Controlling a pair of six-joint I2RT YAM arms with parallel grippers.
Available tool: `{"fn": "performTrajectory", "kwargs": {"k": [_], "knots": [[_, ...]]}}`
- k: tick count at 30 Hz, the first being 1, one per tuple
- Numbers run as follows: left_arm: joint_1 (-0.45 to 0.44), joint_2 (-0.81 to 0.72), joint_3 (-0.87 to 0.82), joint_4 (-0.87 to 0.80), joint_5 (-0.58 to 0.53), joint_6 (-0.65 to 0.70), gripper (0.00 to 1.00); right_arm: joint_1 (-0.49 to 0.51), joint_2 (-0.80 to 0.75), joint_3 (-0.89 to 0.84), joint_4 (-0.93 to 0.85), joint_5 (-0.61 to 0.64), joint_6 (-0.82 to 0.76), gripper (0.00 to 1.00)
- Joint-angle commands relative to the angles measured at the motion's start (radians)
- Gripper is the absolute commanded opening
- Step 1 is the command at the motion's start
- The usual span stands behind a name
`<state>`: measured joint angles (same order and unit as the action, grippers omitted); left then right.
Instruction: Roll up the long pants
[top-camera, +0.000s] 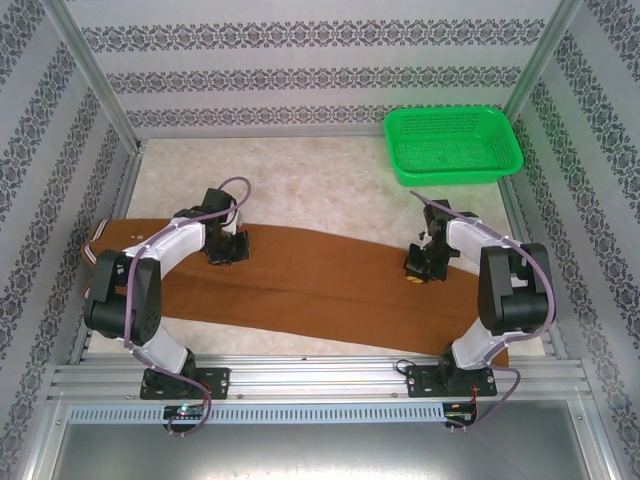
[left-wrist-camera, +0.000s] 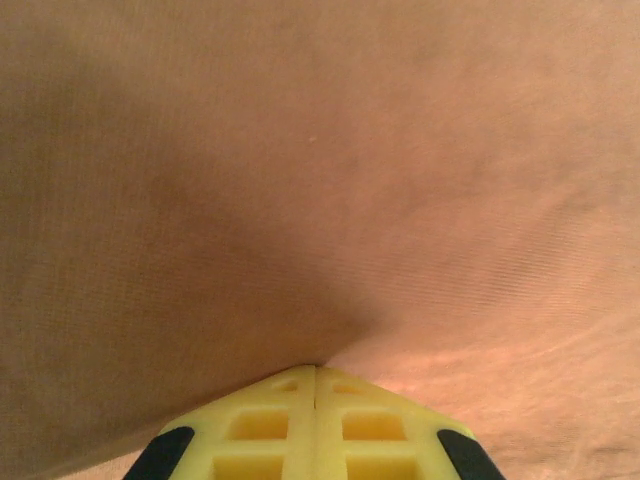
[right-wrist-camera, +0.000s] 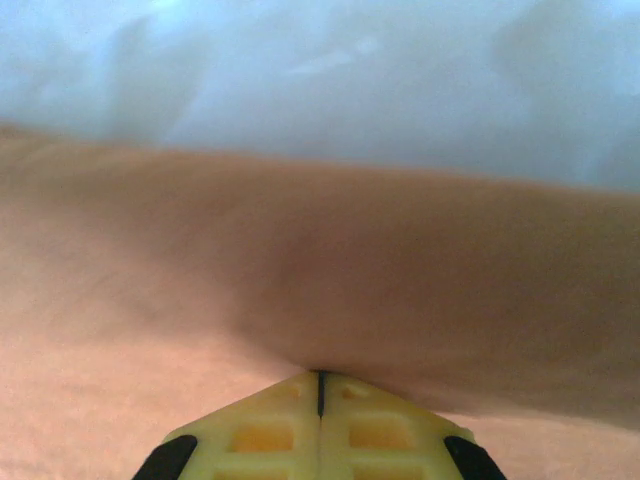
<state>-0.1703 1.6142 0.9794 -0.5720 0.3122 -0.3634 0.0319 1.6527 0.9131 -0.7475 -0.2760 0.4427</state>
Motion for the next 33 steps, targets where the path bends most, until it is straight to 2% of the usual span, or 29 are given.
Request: {"fn": "performTrajectory", "kwargs": {"k": [1, 8, 17, 27, 29, 33], "knots": [[-0.001, 0.026, -0.017, -0.01, -0.031, -0.034, 0.0, -0.036, 0.045, -0.027, 0.044, -0.023, 0.092, 0.0], [-0.001, 0.08, -0.031, 0.009, -0.052, -0.091, 0.0, -0.07, 0.087, 0.04, 0.029, 0.043, 0.111, 0.0], [0.0, 0.125, -0.065, 0.106, -0.016, -0.15, 0.0, -0.119, 0.239, 0.329, -0.115, 0.113, 0.037, 0.0], [-0.009, 0.265, 0.047, 0.164, -0.001, -0.199, 0.0, -0.257, 0.395, 0.591, -0.174, 0.11, -0.012, 0.0], [-0.018, 0.249, 0.063, 0.143, -0.026, -0.201, 0.0, -0.257, 0.346, 0.583, -0.161, 0.127, -0.008, 0.0], [-0.05, 0.139, 0.069, 0.082, -0.155, -0.185, 0.0, -0.23, 0.113, 0.44, -0.063, 0.191, 0.002, 0.0]]}}
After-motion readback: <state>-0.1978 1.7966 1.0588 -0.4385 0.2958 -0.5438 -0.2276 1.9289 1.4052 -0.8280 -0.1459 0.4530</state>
